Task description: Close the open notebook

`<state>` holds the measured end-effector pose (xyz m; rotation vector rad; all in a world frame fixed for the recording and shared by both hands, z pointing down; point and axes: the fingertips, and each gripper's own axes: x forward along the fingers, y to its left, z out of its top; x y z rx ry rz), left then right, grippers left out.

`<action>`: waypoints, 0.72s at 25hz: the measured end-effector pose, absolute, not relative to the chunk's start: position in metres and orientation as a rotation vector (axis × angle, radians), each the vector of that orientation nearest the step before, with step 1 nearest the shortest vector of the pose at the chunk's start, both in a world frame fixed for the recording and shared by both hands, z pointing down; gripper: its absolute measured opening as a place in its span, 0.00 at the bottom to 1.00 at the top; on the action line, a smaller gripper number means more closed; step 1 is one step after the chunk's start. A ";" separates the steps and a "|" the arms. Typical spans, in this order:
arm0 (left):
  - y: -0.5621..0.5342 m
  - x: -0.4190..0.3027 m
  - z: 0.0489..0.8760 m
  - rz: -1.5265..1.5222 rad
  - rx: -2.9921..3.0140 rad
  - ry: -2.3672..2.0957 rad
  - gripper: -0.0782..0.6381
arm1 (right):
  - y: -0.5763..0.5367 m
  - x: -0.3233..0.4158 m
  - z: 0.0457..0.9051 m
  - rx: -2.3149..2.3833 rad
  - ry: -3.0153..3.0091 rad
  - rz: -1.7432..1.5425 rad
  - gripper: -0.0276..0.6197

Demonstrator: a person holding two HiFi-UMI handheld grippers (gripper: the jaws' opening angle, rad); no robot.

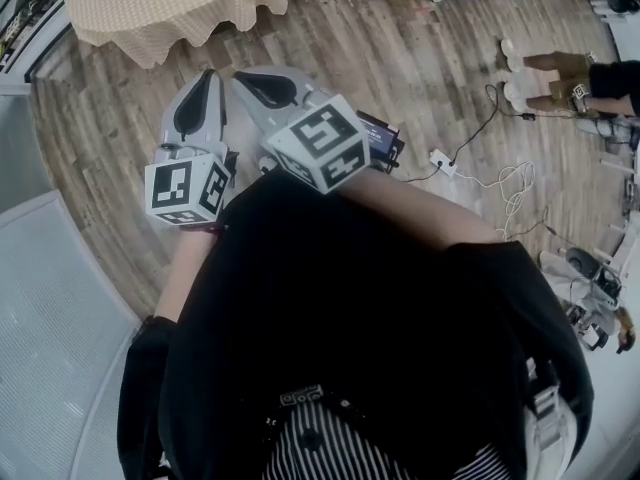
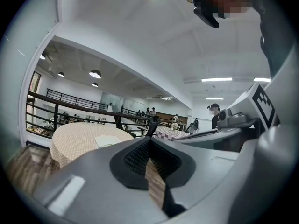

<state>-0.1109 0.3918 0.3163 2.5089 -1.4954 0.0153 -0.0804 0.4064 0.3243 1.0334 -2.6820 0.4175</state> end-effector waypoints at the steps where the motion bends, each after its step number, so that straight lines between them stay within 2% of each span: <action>1: 0.390 -0.112 0.319 0.012 2.498 -1.496 0.11 | 0.404 -0.082 0.326 1.024 -2.676 0.417 0.04; 9: 0.345 -0.137 0.337 0.026 2.426 -1.535 0.11 | 0.359 -0.110 0.343 0.948 -2.669 0.442 0.05; 18: 0.244 -0.147 0.336 0.055 2.376 -1.605 0.11 | 0.256 -0.117 0.337 0.887 -2.700 0.444 0.05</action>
